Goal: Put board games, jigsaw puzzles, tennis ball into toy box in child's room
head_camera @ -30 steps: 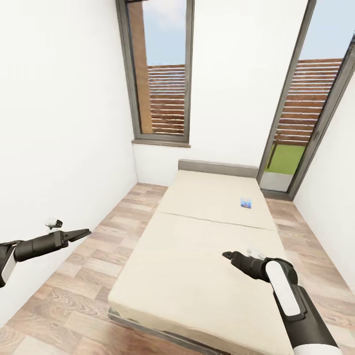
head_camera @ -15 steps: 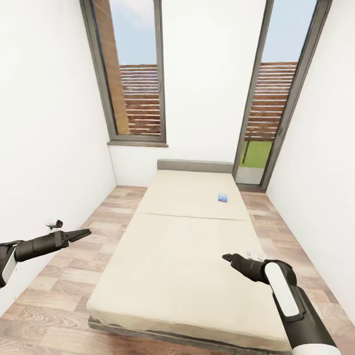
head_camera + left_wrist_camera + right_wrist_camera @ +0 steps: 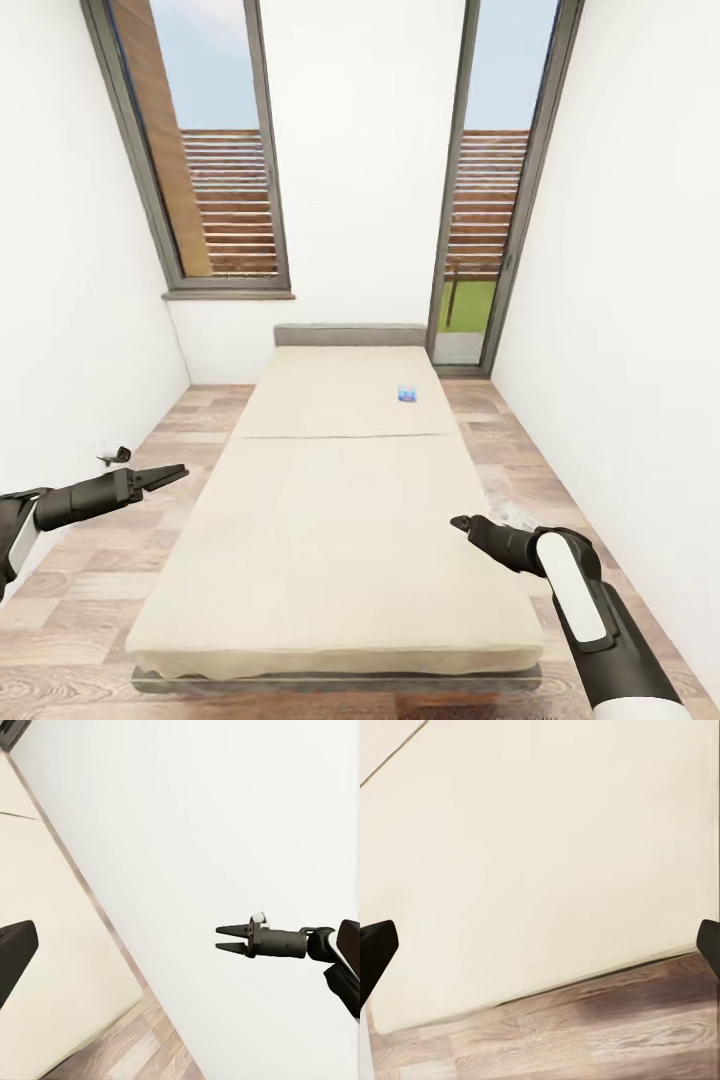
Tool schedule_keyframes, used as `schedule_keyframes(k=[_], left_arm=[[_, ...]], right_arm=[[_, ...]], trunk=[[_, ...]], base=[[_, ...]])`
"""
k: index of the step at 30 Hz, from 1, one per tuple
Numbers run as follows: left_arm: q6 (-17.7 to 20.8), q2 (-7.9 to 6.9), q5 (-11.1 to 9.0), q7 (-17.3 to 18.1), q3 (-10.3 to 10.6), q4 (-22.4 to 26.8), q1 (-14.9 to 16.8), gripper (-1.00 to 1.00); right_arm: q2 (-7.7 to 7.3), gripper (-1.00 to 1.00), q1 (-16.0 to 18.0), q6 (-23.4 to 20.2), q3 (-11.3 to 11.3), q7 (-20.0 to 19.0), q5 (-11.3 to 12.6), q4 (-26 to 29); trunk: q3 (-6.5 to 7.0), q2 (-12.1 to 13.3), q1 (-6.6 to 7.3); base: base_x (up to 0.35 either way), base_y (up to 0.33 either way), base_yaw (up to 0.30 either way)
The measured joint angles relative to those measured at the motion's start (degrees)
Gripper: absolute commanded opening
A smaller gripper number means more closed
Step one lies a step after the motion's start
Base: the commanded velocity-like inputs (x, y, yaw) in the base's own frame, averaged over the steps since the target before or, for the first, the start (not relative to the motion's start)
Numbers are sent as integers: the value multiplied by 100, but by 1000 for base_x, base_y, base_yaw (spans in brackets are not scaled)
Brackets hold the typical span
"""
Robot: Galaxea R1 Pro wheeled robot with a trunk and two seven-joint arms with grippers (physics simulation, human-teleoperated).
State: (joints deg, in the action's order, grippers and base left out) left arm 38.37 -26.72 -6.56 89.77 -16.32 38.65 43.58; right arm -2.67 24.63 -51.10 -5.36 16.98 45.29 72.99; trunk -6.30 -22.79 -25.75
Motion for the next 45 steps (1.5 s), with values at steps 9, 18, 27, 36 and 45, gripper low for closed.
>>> schedule_keyframes(k=[9,18,27,36,45], left_arm=[[21,19,15,-1,8,0,-4,100],[22,76,23,-2,8,0,-4,100],[22,80,27,0,7,2,-3,100],[22,80,26,-1,9,2,-4,100],[22,78,23,-1,8,3,-6,100]], right_arm=[[2,100,1,-4,0,0,-4,-2],[-1,100,1,7,6,23,-15,0],[2,100,1,24,10,36,-44,-1],[11,100,1,20,10,12,-28,-3],[48,100,3,19,42,28,-64,-2]], trunk=[[0,0,0],[0,0,0],[0,0,0],[0,1,0],[17,0,1]], base=[[0,-270,-107],[0,-303,-5],[0,-98,0],[0,-112,5],[79,-254,226]])
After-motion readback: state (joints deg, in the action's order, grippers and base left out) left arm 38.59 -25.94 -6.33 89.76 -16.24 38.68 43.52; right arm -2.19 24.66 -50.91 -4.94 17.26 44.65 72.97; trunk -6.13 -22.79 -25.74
